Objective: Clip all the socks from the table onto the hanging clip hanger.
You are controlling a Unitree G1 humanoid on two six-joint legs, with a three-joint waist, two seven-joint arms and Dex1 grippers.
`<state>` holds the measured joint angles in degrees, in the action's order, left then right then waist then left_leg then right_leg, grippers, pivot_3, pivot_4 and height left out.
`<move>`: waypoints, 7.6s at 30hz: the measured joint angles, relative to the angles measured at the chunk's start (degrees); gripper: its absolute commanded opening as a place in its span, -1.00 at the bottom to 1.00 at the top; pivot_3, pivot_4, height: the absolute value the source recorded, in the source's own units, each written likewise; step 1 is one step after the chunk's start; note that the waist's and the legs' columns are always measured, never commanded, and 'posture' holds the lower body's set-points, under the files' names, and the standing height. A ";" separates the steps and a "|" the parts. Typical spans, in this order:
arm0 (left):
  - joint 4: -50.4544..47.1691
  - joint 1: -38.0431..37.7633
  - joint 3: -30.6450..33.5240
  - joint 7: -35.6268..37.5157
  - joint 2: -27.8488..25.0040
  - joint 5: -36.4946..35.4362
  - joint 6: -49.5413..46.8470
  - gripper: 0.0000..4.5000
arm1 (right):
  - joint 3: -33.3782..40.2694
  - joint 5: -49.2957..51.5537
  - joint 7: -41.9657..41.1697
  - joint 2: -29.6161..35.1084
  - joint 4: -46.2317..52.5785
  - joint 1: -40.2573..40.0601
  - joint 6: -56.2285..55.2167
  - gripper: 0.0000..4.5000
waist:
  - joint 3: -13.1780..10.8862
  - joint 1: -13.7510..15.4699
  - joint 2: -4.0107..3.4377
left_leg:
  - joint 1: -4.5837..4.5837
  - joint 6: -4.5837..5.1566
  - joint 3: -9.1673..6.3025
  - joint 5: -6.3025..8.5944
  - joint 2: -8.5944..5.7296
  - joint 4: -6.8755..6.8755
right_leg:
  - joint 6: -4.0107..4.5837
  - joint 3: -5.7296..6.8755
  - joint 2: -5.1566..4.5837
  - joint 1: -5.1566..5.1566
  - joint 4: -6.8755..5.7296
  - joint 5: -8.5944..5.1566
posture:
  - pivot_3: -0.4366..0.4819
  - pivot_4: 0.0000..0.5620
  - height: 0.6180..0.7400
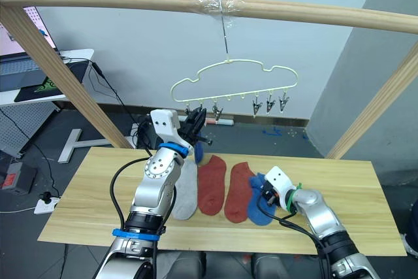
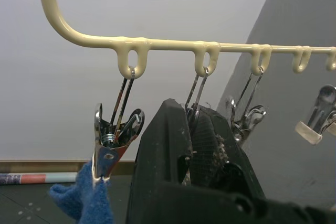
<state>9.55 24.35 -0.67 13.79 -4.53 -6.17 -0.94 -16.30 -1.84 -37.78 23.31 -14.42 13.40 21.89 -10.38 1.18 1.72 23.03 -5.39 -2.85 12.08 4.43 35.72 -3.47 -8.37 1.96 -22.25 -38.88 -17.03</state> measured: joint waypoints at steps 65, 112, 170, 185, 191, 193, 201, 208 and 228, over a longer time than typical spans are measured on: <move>-22.20 -7.05 19.92 1.05 -10.32 -58.01 -53.56 0.93 | -2.80 -2.24 -2.51 -7.44 14.94 11.95 -14.57 -0.33 | -0.83 -0.95 0.22 | 0.05 -0.30 -0.07 0.19 0.04 -0.30 | 0.07 0.00 -0.02 -0.12 0.14 -0.17 | 0.30 -0.38 1.00; 1.97 3.20 -4.22 1.92 0.97 -1.23 2.57 0.11 | 15.43 21.95 0.47 0.83 38.77 10.35 12.92 1.00 | -1.05 0.07 0.32 | 0.06 -0.37 -0.05 0.23 0.00 -0.72 | 0.50 0.14 -0.10 -0.16 0.31 -0.23 | 0.10 -0.44 1.00; 2.15 4.02 -4.47 -1.60 1.49 4.95 5.38 -0.99 | 15.10 23.37 0.66 3.18 38.22 10.97 12.76 1.00 | -1.03 0.10 0.33 | 0.00 -0.37 -0.07 0.22 0.00 -0.53 | 0.50 0.19 -0.10 -0.12 -0.06 -0.22 | 0.11 -0.47 1.00; 2.03 4.01 -2.73 1.31 -0.35 2.36 3.93 -0.99 | 0.61 11.87 10.50 -7.76 18.97 3.70 10.27 1.00 | -0.95 0.09 0.34 | -0.07 -0.37 -0.09 0.21 0.00 -0.44 | 0.50 0.22 -0.09 -0.05 -0.14 -0.21 | 0.20 -0.45 1.00; 1.49 3.87 -2.69 1.33 -0.07 2.37 3.31 -0.99 | -3.07 5.51 12.74 -11.28 2.23 5.44 5.24 1.00 | -0.95 0.13 0.34 | -0.07 -0.37 -0.09 0.21 0.00 -0.43 | 0.49 0.22 -0.09 -0.05 -0.14 -0.21 | 0.23 -0.44 1.00; 0.71 3.29 -2.85 1.21 0.19 2.38 2.71 -0.99 | -3.44 4.17 12.88 -12.14 -1.97 5.81 3.65 1.00 | -0.95 0.16 0.34 | -0.08 -0.37 -0.10 0.21 0.01 -0.44 | 0.49 0.23 -0.09 -0.05 -0.14 -0.21 | 0.23 -0.44 1.00; 0.13 3.00 -2.91 0.66 0.28 2.44 2.03 -1.00 | -3.07 0.60 13.29 -12.61 -8.31 7.46 -1.62 0.28 | -0.84 0.17 0.31 | -0.14 -0.37 -0.10 0.21 0.01 -0.35 | 0.47 0.23 -0.09 0.04 -0.16 -0.20 | 0.24 -0.44 1.00; 0.16 3.09 -2.88 0.63 -0.03 2.50 1.60 -1.00 | -8.56 -6.12 9.67 -6.66 -6.92 5.31 -10.10 -0.83 | -0.71 0.16 0.23 | -0.13 -0.36 -0.10 0.21 0.00 -0.25 | 0.44 0.21 -0.09 0.08 -0.15 -0.19 | 0.23 -0.45 1.00; -7.06 5.09 10.08 3.90 6.27 -30.59 -32.27 -1.00 | -2.07 -3.96 2.89 1.63 25.43 -1.95 -8.24 -0.99 | -0.69 -0.45 0.21 | -0.08 -0.35 -0.17 0.22 -0.02 0.18 | 0.04 0.14 -0.05 0.20 -0.18 -0.26 | 0.16 -0.46 1.00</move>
<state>2.50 29.44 9.41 17.69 1.74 -36.77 -33.21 -18.36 -5.80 -34.89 24.94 11.01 11.45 13.65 -11.07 0.73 1.94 22.95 -5.74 -3.02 12.30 4.41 35.90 -3.43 -8.24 1.91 -22.05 -39.05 -17.29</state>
